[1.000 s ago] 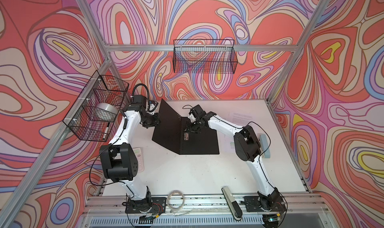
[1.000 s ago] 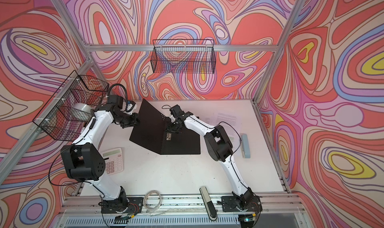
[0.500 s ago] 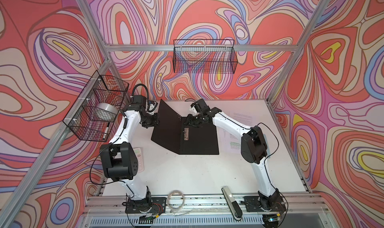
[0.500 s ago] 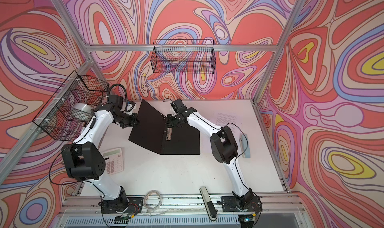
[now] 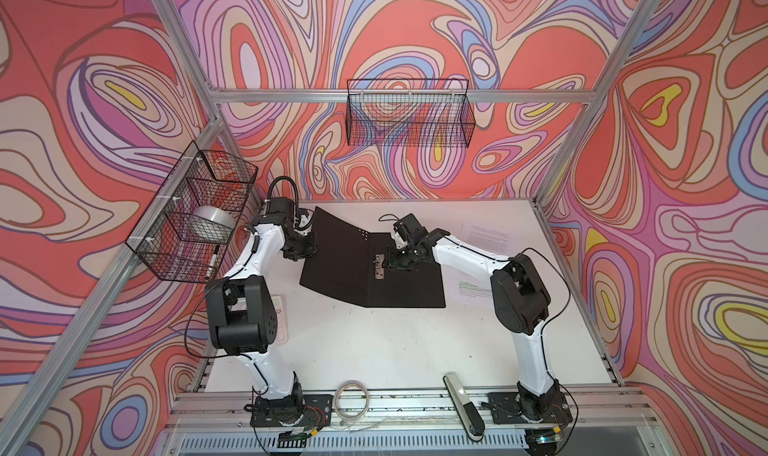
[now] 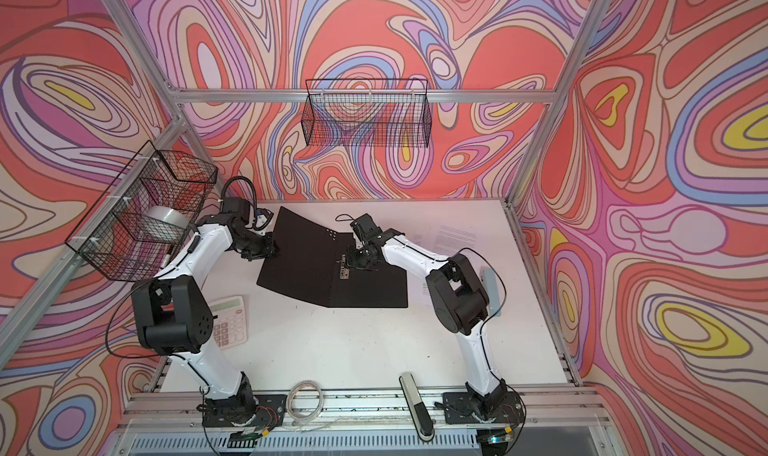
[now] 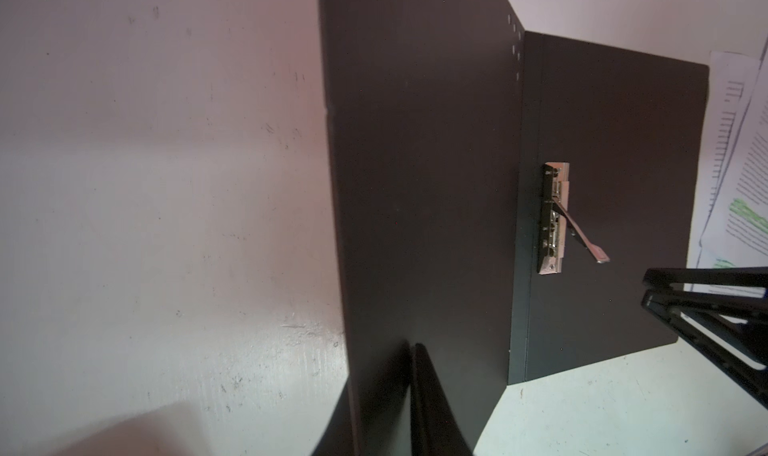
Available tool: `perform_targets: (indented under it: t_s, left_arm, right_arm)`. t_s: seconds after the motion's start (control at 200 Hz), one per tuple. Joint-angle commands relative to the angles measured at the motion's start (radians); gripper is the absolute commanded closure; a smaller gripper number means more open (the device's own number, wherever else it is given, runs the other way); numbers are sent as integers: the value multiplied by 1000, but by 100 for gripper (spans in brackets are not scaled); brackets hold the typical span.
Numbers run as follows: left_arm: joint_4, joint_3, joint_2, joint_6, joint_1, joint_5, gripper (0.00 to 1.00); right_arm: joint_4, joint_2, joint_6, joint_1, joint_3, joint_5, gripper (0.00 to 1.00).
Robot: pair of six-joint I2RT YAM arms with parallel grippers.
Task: Put the files into the folder
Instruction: 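Lower the cover flat with the left gripper while the right gripper lifts away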
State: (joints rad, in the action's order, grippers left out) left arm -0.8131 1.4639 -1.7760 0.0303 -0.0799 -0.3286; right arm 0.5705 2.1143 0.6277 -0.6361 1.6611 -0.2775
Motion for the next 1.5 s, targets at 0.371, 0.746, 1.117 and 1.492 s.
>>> perform_targets:
  t_s: [0.371, 0.746, 1.117, 1.492]
  left_arm:
    - [-90, 60, -190, 13, -35, 162, 60]
    - [-131, 78, -219, 8, -61, 170, 42]
    - [-213, 102, -86, 3, -65, 18, 42]
    - [-292, 60, 102, -98, -66, -191, 43]
  right_arm:
    - [17, 29, 6, 2, -76, 125, 64]
    - [1, 57, -1, 3, -56, 96, 63]
    - [-9, 89, -51, 1, 94, -48, 65]
    - [53, 191, -57, 1, 268, -78, 66]
